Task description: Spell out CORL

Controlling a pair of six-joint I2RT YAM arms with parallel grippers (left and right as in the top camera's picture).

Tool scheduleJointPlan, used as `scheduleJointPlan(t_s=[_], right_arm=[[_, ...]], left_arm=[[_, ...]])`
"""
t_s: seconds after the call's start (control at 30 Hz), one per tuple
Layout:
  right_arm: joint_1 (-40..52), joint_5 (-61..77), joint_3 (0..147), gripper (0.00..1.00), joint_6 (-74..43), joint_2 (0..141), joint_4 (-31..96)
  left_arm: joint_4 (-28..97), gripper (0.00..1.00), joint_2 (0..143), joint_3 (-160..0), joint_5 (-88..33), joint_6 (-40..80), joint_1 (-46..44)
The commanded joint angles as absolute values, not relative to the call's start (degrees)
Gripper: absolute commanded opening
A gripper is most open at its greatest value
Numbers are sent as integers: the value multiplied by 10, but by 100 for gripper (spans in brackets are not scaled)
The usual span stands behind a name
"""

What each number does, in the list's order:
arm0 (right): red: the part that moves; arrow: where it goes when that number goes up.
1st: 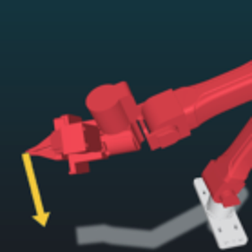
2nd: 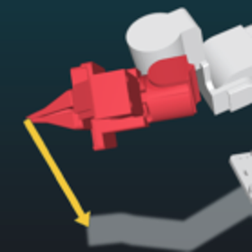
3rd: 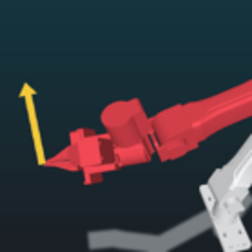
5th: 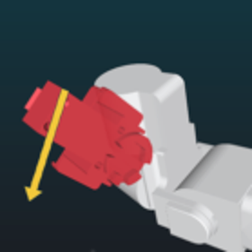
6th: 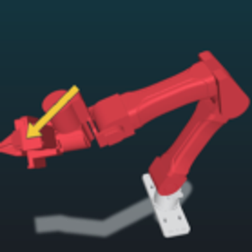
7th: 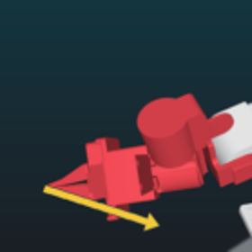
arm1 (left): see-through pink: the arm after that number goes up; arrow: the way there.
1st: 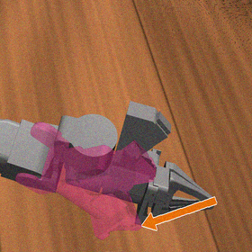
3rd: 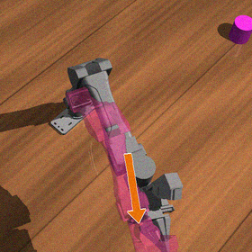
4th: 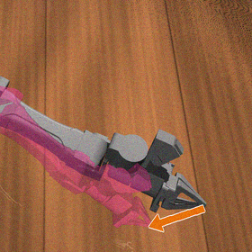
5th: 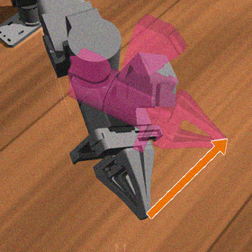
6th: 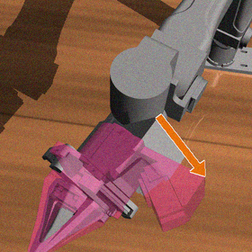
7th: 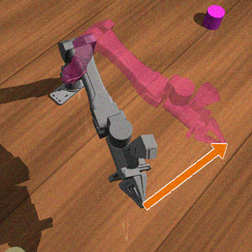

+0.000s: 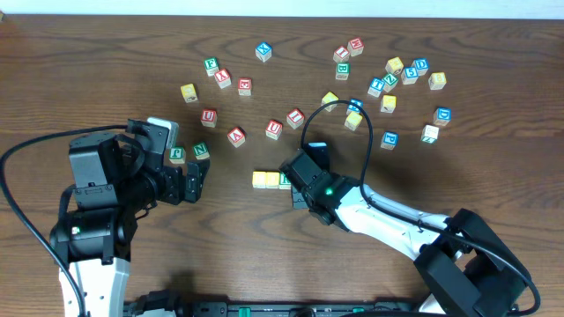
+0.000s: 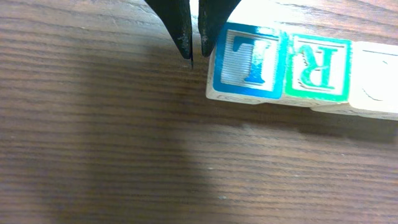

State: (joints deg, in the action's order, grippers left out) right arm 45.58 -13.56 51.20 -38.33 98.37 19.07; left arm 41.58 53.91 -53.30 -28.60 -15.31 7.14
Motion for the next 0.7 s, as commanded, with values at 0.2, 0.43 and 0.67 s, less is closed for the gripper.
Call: scheduleJointPlan(t_s=[0.2, 0.43, 0.67], right_arm=[[453, -196, 510, 1, -424, 983, 232], [434, -220, 514, 1, -423, 937, 274], [417, -263, 515, 1, -397, 848, 317]], left_arm=[[416, 98, 539, -547, -294, -163, 73], [416, 98, 539, -547, -294, -162, 73], [416, 98, 539, -547, -293, -163, 73]])
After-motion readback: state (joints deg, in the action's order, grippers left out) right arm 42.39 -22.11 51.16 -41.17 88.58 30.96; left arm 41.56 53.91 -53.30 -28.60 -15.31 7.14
